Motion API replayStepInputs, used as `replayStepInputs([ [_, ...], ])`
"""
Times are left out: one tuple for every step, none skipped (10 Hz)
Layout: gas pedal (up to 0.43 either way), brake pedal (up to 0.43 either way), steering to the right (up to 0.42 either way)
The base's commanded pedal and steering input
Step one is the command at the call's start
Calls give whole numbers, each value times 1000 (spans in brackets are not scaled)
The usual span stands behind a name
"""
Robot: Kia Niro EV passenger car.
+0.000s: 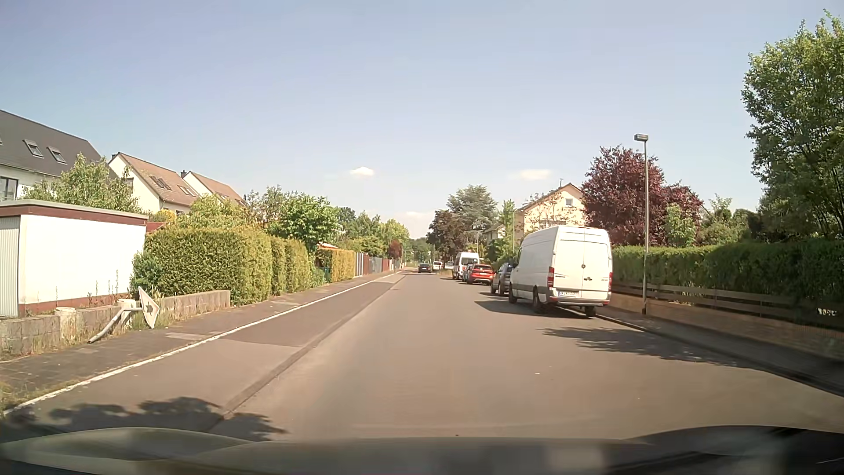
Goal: Follow the waypoints while adhering to traffic rules and regulations
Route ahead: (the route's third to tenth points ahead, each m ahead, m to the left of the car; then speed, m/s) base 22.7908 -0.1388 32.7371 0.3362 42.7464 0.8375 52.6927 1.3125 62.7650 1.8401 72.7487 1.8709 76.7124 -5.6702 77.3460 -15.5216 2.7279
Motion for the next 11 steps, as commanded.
replayStepInputs([
  [220,0,7],
  [228,0,8],
  [228,0,8],
  [240,0,8],
  [287,0,8],
  [319,0,8],
  [319,0,8],
  [331,0,8],
  [339,0,8],
  [370,0,8],
  [398,0,7],
])
